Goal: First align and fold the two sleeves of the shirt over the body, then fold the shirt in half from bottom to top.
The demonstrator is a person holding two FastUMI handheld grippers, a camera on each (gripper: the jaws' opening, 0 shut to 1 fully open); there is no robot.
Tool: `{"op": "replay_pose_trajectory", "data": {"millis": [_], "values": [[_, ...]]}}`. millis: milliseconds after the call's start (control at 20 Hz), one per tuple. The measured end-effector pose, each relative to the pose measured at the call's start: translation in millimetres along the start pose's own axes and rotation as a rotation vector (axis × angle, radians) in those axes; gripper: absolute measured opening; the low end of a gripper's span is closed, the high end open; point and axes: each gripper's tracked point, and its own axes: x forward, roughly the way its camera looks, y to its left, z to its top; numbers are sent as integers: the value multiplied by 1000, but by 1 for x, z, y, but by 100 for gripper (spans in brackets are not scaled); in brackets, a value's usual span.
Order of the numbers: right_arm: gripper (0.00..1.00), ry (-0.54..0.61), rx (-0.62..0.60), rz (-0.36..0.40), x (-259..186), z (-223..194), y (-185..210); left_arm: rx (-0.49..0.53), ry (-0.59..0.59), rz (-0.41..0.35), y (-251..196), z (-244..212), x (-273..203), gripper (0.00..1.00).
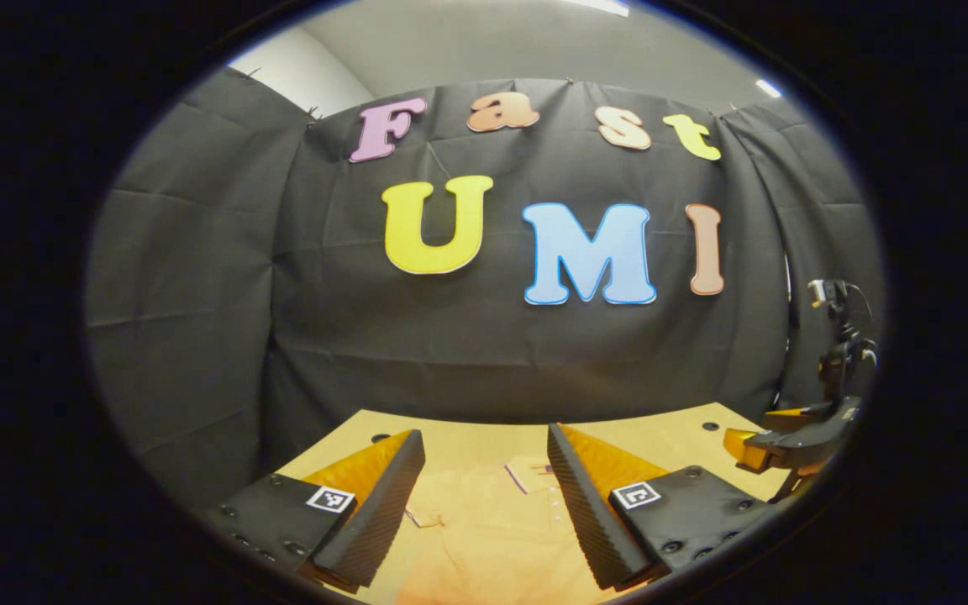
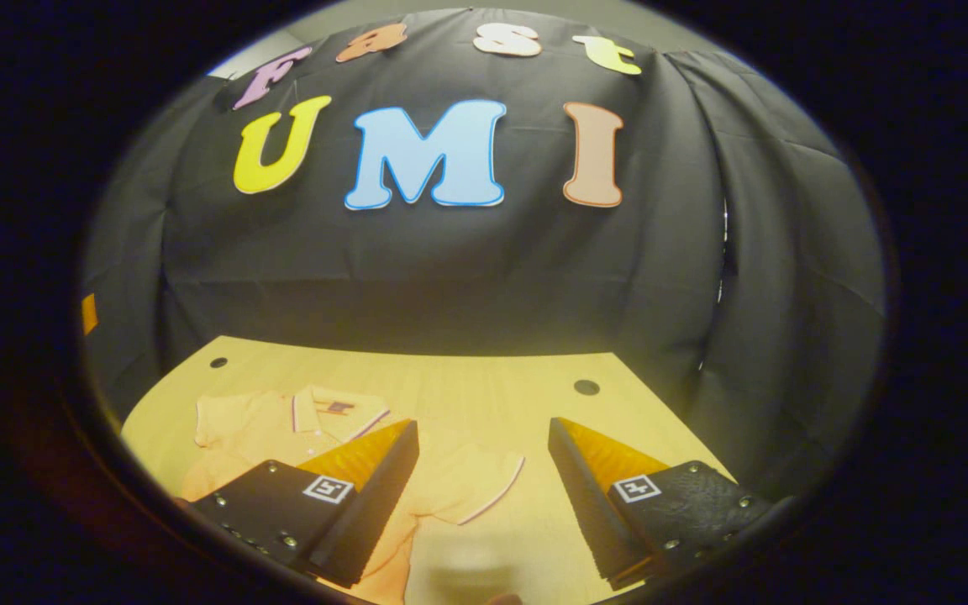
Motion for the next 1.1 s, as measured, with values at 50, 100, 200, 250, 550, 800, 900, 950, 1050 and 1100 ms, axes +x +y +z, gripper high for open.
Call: {"op": "replay_pose_trajectory", "data": {"millis": [50,100,200,250,550,800,900,950,1050,1100], "values": [[96,16,-5,2,6,-4,1,3,7,6,2,-3,0,96],[96,30,-9,4,12,-8,3,7,13,10,3,-7,0,96],[96,63,-14,8,26,-16,5,15,20,22,7,-10,-1,95],[96,79,-22,6,35,-19,6,16,21,29,9,-10,-3,95],[97,155,-12,9,69,-46,7,5,51,77,25,-20,-12,95],[97,235,11,-31,102,-74,-5,11,62,102,34,-22,-18,95],[97,271,22,-41,112,-86,-10,14,67,109,36,-23,-21,95],[97,286,30,-43,117,-91,-12,16,69,112,38,-23,-24,95],[97,315,50,-49,126,-101,-14,21,71,120,40,-23,-28,95],[97,326,55,-55,130,-106,-17,24,73,124,40,-23,-31,95]]}}
